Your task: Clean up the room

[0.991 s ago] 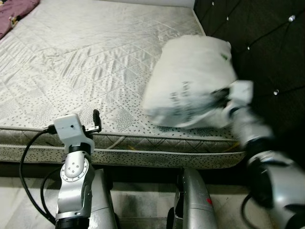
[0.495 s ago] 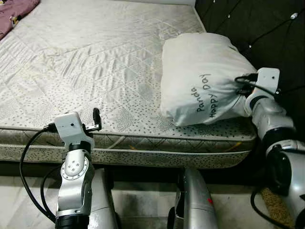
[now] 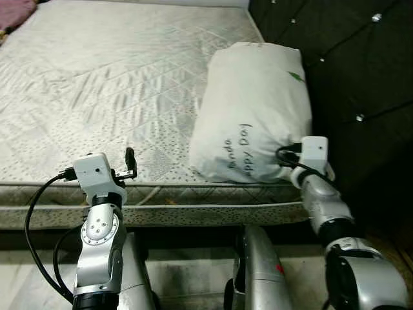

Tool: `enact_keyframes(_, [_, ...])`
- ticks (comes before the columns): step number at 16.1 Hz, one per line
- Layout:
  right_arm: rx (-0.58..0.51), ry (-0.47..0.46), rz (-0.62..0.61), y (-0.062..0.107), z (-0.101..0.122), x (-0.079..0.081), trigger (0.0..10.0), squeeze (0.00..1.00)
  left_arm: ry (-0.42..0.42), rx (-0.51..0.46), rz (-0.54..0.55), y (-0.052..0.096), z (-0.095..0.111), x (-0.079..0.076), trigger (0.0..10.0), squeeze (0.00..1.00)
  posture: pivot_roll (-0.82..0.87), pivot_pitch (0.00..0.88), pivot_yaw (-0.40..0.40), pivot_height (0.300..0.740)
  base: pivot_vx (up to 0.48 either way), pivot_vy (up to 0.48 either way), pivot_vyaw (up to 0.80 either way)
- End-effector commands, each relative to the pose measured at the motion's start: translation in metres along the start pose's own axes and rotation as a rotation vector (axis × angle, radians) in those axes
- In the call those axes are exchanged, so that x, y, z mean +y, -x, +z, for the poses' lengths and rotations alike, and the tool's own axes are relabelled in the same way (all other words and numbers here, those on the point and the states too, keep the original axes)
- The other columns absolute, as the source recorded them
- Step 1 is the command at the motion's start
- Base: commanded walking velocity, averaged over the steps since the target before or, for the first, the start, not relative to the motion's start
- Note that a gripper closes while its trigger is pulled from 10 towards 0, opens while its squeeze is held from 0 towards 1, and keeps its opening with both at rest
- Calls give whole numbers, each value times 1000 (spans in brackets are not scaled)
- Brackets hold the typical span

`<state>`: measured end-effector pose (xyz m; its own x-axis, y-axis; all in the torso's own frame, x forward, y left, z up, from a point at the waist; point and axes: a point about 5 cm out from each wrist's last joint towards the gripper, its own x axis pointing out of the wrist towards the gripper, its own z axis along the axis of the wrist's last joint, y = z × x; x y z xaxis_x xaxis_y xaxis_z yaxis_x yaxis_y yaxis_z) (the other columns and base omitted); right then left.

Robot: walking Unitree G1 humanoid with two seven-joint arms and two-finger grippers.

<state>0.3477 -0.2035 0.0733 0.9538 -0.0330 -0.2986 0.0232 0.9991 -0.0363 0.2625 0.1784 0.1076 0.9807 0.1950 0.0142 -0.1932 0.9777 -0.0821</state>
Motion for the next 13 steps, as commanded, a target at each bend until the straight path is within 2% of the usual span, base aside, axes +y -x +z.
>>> enact_keyframes(1, [0, 24, 78, -4, 5, 15, 0, 0, -11, -5, -18, -2, 1, -3, 10000, 0, 52, 0, -36, 522, 0, 0, 0])
enact_keyframes(2, [-6, 25, 76, -5, 9, 14, 0, 0, -11, -6, -18, -3, 1, -3, 10000, 0, 52, 0, -36, 522, 0, 0, 0])
enact_keyframes(4, [-72, 85, 78, -17, 57, 5, 0, 0, -13, -8, -12, -5, 2, -2, 10000, 0, 63, 0, -43, 522, 0, 0, 0])
enact_keyframes(5, [-95, 94, 73, -19, 70, 0, 0, 0, -13, -10, -11, -5, 2, -3, 10000, 0, 68, 0, -47, 522, 0, 0, 0])
enact_keyframes(6, [-143, 101, 38, -20, 91, -12, 0, 0, -13, -12, -5, -4, 3, -2, 10000, 0, 73, 0, -51, 522, 0, 0, 0])
enact_keyframes(7, [-197, 95, -36, -18, 117, -31, 0, 0, -15, -15, 8, -3, 3, 1, 10000, 0, 79, 0, -58, 522, 0, 0, 0])
enact_keyframes(8, [-218, 90, -88, -16, 129, -43, 0, 0, -17, -15, 17, -3, 3, 3, 10000, 0, 83, 0, -62, 522, 0, 0, 0])
enact_keyframes(9, [-235, 75, -150, -12, 139, -58, 0, 0, -20, -14, 27, -2, 3, 5, 10000, 0, 85, 0, -64, 522, 0, 0, 0])
enact_keyframes(10, [-240, 68, -181, -10, 143, -66, 0, 0, -21, -15, 30, -2, 2, 6, 10000, 0, 85, 0, -64, 522, 0, 0, 0])
enact_keyframes(11, [-219, 78, -246, -5, 144, -83, 0, 0, -22, -13, 35, -2, 2, 6, 10000, 0, 87, 0, -64, 522, 0, 0, 0])
enact_keyframes(13, [-174, 75, -313, -1, 137, -100, 0, 0, -25, -11, 35, -3, 3, 7, 10000, 0, 87, 0, -59, 522, 0, 0, 0])
